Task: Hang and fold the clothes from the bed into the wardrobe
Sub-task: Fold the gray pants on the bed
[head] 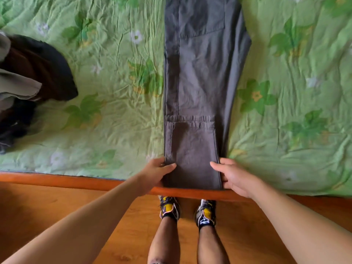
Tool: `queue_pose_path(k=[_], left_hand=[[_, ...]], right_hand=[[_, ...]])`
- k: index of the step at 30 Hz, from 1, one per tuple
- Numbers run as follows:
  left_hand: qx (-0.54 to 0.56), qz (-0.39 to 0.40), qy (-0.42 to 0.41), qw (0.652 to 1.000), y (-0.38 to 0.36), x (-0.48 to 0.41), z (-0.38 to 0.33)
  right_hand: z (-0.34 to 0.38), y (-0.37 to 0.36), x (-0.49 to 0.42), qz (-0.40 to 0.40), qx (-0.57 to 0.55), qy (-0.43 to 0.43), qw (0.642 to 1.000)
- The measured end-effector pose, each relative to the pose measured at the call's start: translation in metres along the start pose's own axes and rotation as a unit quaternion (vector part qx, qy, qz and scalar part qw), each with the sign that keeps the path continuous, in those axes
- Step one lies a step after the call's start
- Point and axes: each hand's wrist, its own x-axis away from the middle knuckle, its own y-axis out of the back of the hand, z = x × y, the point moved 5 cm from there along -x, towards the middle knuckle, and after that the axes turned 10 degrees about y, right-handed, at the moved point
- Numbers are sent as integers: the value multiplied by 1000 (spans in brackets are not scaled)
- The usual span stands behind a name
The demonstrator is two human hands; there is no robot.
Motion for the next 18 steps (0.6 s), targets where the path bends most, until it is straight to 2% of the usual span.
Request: queue_pose_path(k=[3,7,10,12,14,16,18], left_hand=[[31,-33,-9,999,0,3,-5],[38,-66,-55,996,-3,12,-41],[47,-48,-143,987,0,29,-105],[44,-39,-205,977,8,38,-166],[61,-42,-247,966,19,37,-229],[88,-34,-252,963,27,30,-277],[74,-21,-211,974,30,14,-292]], right_hand=[[4,-1,-1,0,0,6,1000],[42,-7,-1,-27,-30,77,996],[105,-8,3,-17,-51,172,984],[167,-5,3,7,-55,238,970],[232,4,-5,-7,-68,295,953],[278,12,-19,-31,-88,329,940],[285,14,-36,-35,-33,296,954]])
